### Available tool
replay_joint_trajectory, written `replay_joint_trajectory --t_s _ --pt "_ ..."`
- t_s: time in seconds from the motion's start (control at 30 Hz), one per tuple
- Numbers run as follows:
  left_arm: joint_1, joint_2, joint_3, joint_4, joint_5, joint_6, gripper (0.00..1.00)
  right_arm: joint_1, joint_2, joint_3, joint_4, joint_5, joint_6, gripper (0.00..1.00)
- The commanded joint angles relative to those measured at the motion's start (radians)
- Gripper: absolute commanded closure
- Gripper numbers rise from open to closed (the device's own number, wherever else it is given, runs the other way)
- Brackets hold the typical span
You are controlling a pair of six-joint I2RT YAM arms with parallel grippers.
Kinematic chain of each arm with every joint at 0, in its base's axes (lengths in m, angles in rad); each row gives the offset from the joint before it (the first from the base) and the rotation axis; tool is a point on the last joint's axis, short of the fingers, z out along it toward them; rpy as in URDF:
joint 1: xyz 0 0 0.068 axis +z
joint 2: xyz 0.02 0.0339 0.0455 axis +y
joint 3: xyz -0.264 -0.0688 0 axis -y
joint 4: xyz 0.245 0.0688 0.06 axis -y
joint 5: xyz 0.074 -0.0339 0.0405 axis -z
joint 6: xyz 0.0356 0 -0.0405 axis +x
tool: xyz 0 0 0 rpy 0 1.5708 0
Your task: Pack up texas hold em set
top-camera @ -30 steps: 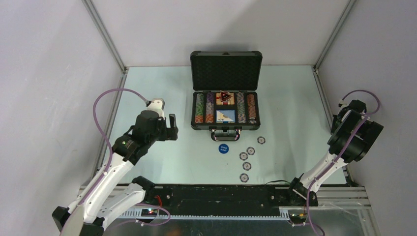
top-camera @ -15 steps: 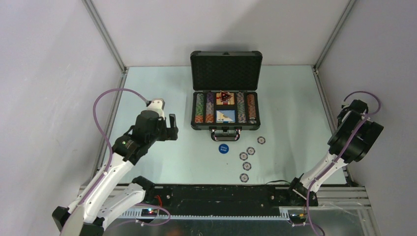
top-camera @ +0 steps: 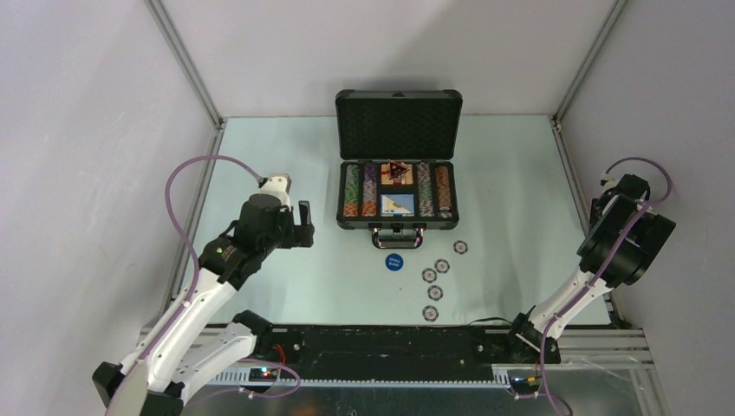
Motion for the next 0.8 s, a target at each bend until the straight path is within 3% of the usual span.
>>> replay_joint_trajectory --t_s 0.0,0.2,0.53,0.77 --pt "-0.005 0.000 -0.002 0.021 -0.012 0.025 0.10 -0.013 -0.006 0.047 0.123 -0.025 0.005 0.58" --pt "-0.003 0.010 -0.001 0.021 -0.010 0.025 0.10 -0.009 0.006 0.048 0.139 -0.047 -0.016 0.68" --pt "-0.003 0.010 -0.002 0.020 -0.004 0.026 0.10 -0.016 0.025 0.049 0.073 -0.172 -0.008 0.60" --pt "-0.003 0.011 -0.002 0.021 -0.009 0.026 0.10 -0.018 0.056 0.054 0.066 -0.096 -0.017 0.61"
